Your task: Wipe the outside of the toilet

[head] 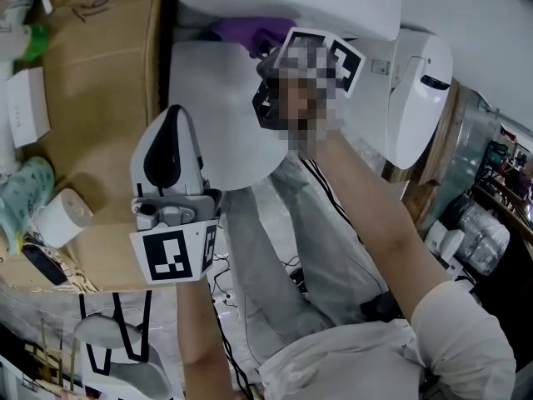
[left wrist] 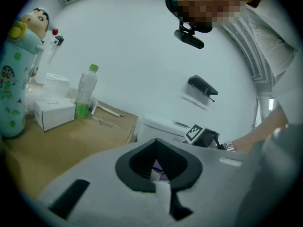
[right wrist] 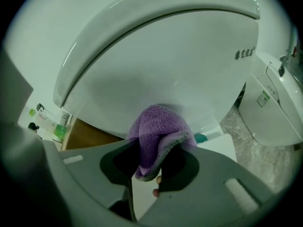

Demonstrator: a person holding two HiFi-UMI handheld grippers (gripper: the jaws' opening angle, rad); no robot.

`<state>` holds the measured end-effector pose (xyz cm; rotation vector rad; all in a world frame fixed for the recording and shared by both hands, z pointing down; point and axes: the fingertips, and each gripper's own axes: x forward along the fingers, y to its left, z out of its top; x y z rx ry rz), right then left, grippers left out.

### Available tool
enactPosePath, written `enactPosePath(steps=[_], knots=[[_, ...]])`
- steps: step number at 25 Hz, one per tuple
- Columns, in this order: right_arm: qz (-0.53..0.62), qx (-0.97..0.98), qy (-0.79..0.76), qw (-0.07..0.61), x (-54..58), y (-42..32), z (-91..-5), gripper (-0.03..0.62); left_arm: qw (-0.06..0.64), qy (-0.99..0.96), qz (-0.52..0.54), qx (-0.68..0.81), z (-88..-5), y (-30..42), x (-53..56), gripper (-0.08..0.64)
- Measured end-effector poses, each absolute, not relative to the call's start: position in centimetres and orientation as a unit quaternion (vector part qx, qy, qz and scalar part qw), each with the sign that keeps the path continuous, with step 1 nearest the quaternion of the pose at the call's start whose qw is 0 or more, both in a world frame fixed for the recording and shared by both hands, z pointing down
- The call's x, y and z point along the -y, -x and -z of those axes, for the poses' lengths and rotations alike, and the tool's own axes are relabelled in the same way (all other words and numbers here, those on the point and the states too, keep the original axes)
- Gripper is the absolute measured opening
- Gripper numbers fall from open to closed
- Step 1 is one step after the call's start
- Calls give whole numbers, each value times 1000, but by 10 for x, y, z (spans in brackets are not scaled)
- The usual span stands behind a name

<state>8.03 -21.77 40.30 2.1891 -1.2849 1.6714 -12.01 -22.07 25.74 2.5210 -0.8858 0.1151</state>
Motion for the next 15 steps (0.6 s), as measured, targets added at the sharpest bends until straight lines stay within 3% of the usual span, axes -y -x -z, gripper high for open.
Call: enactPosePath(steps=[15], knots=[[-551,477,-681,65,296,5,-402,100,235,-903,-18,360,-255,176,241,6]])
